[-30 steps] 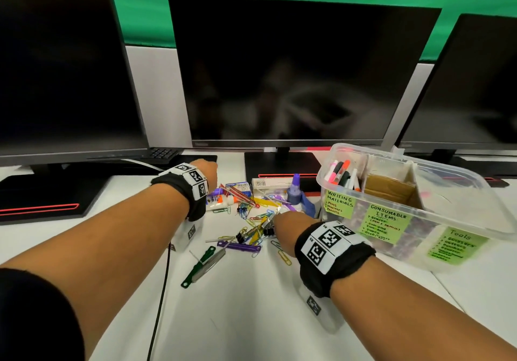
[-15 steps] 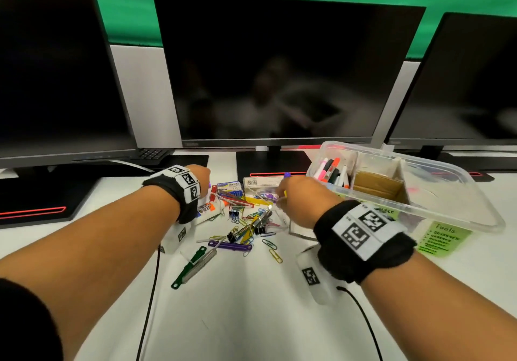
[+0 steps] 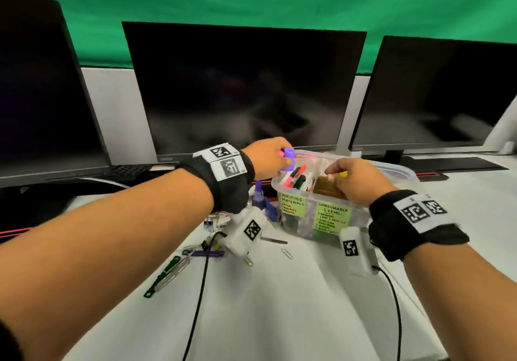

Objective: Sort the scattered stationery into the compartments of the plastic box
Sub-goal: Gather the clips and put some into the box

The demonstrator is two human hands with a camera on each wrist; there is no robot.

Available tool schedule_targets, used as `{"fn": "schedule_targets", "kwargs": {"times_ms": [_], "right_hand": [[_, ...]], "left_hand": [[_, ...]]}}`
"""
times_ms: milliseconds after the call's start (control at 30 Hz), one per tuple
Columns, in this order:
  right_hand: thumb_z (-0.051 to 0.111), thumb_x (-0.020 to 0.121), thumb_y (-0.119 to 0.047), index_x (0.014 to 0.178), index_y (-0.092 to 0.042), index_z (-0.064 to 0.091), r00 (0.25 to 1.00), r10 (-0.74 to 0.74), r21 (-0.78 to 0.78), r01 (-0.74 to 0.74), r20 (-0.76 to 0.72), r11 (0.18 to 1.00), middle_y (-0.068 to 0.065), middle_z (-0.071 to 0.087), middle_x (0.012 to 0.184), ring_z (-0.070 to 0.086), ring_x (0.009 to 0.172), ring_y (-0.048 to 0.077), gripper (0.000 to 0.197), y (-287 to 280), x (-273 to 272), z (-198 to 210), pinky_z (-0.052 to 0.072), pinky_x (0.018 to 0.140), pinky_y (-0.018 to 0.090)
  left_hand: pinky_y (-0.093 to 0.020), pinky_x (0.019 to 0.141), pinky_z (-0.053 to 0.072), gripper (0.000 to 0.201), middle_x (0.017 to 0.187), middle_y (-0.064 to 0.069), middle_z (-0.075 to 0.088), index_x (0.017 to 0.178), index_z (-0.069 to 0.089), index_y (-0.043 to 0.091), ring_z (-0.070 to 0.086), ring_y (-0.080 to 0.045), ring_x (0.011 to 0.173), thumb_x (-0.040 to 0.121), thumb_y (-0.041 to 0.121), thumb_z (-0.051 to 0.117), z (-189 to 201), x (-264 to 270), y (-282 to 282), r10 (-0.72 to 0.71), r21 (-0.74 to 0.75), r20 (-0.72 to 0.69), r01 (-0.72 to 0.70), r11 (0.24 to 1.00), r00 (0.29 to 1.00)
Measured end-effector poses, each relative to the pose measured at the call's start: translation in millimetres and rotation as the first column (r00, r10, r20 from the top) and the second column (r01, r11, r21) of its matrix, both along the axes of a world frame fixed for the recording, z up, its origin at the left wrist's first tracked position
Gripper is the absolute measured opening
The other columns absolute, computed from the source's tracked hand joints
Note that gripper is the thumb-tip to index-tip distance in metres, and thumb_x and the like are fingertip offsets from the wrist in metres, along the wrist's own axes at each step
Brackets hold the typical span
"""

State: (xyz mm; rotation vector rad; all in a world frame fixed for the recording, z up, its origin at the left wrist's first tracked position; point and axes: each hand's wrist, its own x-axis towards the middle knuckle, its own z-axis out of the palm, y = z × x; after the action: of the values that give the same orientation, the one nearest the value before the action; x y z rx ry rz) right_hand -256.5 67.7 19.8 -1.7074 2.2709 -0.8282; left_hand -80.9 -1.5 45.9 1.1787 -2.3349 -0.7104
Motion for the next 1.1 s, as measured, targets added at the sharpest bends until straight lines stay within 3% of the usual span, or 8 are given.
{"fn": "schedule_targets", "kwargs": {"times_ms": [133,367,500,567,700,867,1000,1100], "right_hand": [[0.063,0.085,-0.007,0.108,-0.013,0.064,0.998,0.011,-0.134,-0.002,0.066,0.991,0.001,0.058,0.097,0.054,0.088,0.017,0.024,2,-5,-10,0.042,0.079,0.024],[0.051,0.084,0.003,0.083,-0.016,0.061,0.971,-0.094,-0.342,0.168,0.221,0.925,0.003,0.061,0.087,0.058,0.084,0.021,0.021,9,-5,-14,0.042,0.074,0.023],[0.049,0.086,0.000,0.082,-0.016,0.060,0.972,-0.102,-0.308,0.166,0.213,0.937,0.001,0.059,0.081,0.054,0.071,0.016,0.020,11,0,-14,0.036,0.049,0.013],[0.050,0.085,-0.002,0.080,-0.017,0.061,0.973,-0.120,-0.304,0.177,0.197,0.936,0.002,0.061,0.082,0.055,0.076,0.019,0.019,11,1,-15,0.037,0.056,0.020],[0.053,0.085,-0.009,0.078,-0.020,0.061,0.983,-0.114,-0.320,0.155,0.144,0.935,0.001,0.062,0.079,0.057,0.079,0.021,0.015,13,3,-17,0.042,0.069,0.026],[0.070,0.082,-0.029,0.078,-0.023,0.063,0.980,0.201,-0.148,-0.198,0.007,0.969,-0.006,0.066,0.075,0.062,0.073,0.016,0.010,22,10,-22,0.052,0.069,0.029],[0.064,0.086,-0.037,0.069,-0.027,0.054,0.913,0.231,0.035,-0.233,-0.338,0.972,-0.006,0.060,0.071,0.057,0.071,0.019,0.022,22,16,-23,0.043,0.063,0.026],[0.062,0.089,-0.035,0.077,-0.027,0.059,0.918,0.193,0.060,-0.184,-0.348,0.981,0.000,0.065,0.083,0.058,0.077,0.020,0.014,24,21,-15,0.043,0.065,0.025]], "left_hand": [[-0.037,0.081,0.057,0.012,0.095,-0.012,0.057,0.102,0.053,0.011,0.058,-0.026,0.083,0.092,0.006,0.053,-4,-41,21,-0.029,0.171,-0.191,0.063,0.983,0.981],[-0.028,0.079,0.050,0.026,0.114,-0.009,0.064,0.111,0.061,0.017,0.059,-0.021,0.092,0.086,0.016,0.063,-18,-69,24,0.007,0.003,-0.030,-0.007,1.000,1.000],[-0.034,0.089,0.053,0.054,0.124,-0.006,0.057,0.136,0.043,0.022,0.060,-0.022,0.105,0.087,0.010,0.063,-23,-67,28,-0.033,0.048,0.000,0.033,0.998,0.999],[-0.038,0.090,0.055,0.069,0.131,-0.006,0.054,0.143,0.031,0.026,0.059,-0.023,0.111,0.085,0.006,0.063,-23,-63,29,-0.069,0.081,0.012,0.068,0.994,0.998],[-0.035,0.093,0.054,0.072,0.138,-0.005,0.050,0.144,0.032,0.028,0.057,-0.022,0.117,0.084,-0.004,0.057,-20,-43,29,-0.074,0.056,0.033,0.072,0.996,0.997],[-0.031,0.093,0.052,0.052,0.132,0.005,0.057,0.129,0.052,0.028,0.058,-0.017,0.116,0.085,0.004,0.061,-20,22,26,-0.017,-0.103,0.193,0.038,0.994,0.981],[-0.023,0.084,0.045,0.043,0.131,0.005,0.055,0.129,0.054,0.025,0.054,-0.017,0.119,0.089,0.009,0.060,-23,88,24,0.066,-0.108,0.416,-0.023,0.994,0.907],[-0.024,0.088,0.042,0.040,0.131,0.001,0.056,0.129,0.054,0.020,0.055,-0.018,0.114,0.090,0.013,0.060,-33,132,23,0.108,-0.087,0.581,-0.071,0.994,0.806]]}}
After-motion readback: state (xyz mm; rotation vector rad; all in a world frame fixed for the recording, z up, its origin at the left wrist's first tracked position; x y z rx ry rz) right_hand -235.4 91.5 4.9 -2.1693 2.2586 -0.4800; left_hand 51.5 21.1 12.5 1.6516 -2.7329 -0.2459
